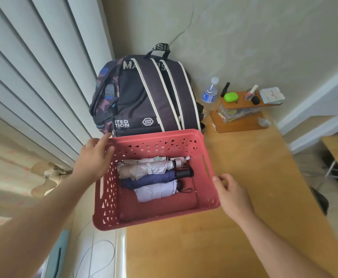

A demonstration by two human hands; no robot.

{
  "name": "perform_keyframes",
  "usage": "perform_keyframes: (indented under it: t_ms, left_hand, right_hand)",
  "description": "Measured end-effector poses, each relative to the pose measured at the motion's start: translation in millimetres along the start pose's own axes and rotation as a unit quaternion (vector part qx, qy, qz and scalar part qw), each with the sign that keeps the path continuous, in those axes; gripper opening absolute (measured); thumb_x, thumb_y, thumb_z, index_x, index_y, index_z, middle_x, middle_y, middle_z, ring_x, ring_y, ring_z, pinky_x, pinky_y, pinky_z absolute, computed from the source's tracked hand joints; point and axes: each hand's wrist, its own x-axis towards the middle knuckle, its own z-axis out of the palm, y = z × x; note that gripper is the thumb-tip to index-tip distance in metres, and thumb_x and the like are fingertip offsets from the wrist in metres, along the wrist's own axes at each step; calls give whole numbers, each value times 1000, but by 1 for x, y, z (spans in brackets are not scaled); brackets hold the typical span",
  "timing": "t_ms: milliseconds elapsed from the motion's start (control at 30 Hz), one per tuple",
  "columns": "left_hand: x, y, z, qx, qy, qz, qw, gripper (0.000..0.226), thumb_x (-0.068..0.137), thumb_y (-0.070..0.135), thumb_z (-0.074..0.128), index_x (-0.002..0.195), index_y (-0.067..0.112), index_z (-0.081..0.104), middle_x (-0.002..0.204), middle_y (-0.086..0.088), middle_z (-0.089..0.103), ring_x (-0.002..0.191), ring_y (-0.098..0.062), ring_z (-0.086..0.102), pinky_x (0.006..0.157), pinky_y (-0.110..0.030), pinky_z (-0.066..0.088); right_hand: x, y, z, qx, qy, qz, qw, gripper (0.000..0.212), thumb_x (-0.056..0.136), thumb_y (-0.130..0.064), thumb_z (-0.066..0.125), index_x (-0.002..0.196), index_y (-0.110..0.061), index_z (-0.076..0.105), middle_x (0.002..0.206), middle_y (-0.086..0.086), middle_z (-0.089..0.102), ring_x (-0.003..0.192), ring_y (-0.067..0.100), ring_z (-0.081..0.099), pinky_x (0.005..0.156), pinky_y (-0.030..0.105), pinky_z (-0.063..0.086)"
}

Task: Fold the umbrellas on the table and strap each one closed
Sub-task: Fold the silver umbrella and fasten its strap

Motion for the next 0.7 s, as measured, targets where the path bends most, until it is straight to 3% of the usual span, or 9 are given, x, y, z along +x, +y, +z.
perform_keyframes:
  t_ms: [67, 133, 267, 400, 500, 567, 700]
  left_hand:
    - [20, 9, 1, 64, -20, 35, 997, 48, 107, 47, 41, 152, 31, 45, 134, -19, 56, 121, -46, 54, 104, -55, 47]
    - [31, 20, 1, 52, -35, 33, 997, 46, 106, 50, 39, 145, 29, 52, 130, -18, 56, 120, -45, 56, 102, -55, 49]
    - [16, 24, 2, -98, 31, -90, 991, 54, 103, 50, 54, 136, 7, 48, 132, -28, 53, 121, -46, 55, 101, -50, 43]
    - [-32, -9, 16, -148, -33, -221, 963, 66, 100, 65, 43, 114, 1, 46, 119, -29, 63, 108, -43, 61, 91, -47, 47]
    - [-72, -17, 20, -111, -109, -215, 964, 67, 103, 65, 34, 132, 8, 55, 124, -23, 66, 114, -41, 60, 92, -42, 43]
    - [-94, -19, 23, -68, -106, -160, 979, 60, 106, 60, 34, 135, 13, 57, 127, -21, 67, 120, -43, 60, 96, -44, 44]
    - [-110, -13, 17, -9, -76, -118, 990, 36, 109, 42, 34, 108, 15, 59, 112, -20, 70, 109, -43, 64, 84, -43, 44]
  right_hand:
    - [-16, 6, 9, 1, -9, 9, 1000, 38, 100, -65, 33, 115, -39, 57, 73, -5, 66, 70, 22, 64, 63, 40, 51]
    - [-25, 9, 18, -4, -19, 8, 1000, 44, 104, -58, 31, 129, -34, 57, 83, -6, 66, 77, 25, 63, 69, 40, 52]
    - [-20, 1, 14, -49, -27, -13, 998, 47, 105, -55, 33, 140, -30, 51, 98, 0, 72, 91, 30, 67, 80, 44, 57]
    - [-2, -21, -6, -106, -103, -3, 989, 58, 104, -60, 33, 147, -25, 49, 137, 7, 64, 124, 35, 60, 91, 41, 48]
    - [13, -28, -8, -156, -85, -37, 983, 49, 106, -56, 23, 118, -23, 57, 121, 14, 69, 109, 38, 64, 88, 46, 53]
    - [18, -29, -5, -170, -67, -53, 982, 39, 109, -48, 22, 100, -24, 50, 106, 16, 70, 98, 39, 65, 79, 46, 54]
    - [18, -27, -3, -184, -39, -81, 979, 32, 111, -38, 30, 102, -18, 53, 96, 15, 68, 92, 39, 66, 66, 39, 43]
